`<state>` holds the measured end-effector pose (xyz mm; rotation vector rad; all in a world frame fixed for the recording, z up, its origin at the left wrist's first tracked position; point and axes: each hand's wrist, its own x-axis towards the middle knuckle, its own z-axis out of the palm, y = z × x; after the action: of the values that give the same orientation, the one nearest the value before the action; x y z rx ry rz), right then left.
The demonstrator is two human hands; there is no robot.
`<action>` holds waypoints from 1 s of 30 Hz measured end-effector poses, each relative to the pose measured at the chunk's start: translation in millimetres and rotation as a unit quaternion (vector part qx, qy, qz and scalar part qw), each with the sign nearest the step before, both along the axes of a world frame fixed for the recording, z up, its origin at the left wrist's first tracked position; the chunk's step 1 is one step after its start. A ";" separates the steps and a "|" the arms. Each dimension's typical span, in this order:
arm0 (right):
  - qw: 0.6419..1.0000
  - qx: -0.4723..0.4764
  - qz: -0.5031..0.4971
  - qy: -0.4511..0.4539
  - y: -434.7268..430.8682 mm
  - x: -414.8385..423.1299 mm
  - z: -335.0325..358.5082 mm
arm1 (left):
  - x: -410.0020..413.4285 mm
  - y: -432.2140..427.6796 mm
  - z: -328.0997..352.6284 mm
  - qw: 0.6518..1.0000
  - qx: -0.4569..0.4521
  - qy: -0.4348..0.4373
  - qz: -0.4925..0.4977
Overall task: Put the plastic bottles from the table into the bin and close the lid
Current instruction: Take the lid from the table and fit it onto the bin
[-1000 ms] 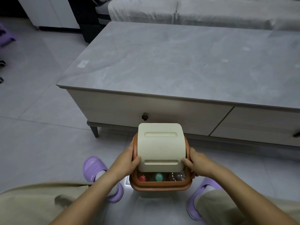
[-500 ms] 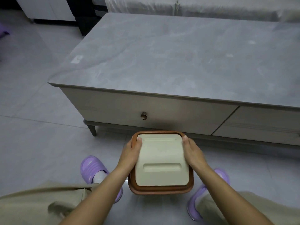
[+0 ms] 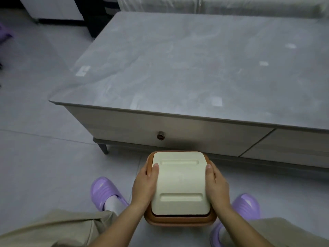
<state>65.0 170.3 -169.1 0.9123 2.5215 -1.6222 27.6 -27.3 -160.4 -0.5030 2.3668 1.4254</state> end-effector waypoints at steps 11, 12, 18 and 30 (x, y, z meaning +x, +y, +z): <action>0.997 -0.037 0.052 -0.049 2.9 -1.8 7.7 | 9.8 -24.9 20.3 0.975 0.153 -0.160 -0.001; 0.995 -0.044 0.062 -0.057 0.1 -2.8 8.2 | 12.2 -31.4 20.2 0.973 0.154 -0.170 -0.001; 0.985 -0.066 0.143 -0.065 -54.5 -29.0 18.0 | 46.1 -85.6 13.6 0.960 0.190 -0.160 0.133; 0.910 0.022 0.412 -0.046 -251.9 -75.7 21.6 | 76.3 -247.0 -2.4 0.863 0.237 -0.061 0.443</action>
<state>-10.7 -81.6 -147.5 -0.1163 2.3534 -1.1956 103.8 -274.3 -162.8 -1.5920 1.5887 2.1533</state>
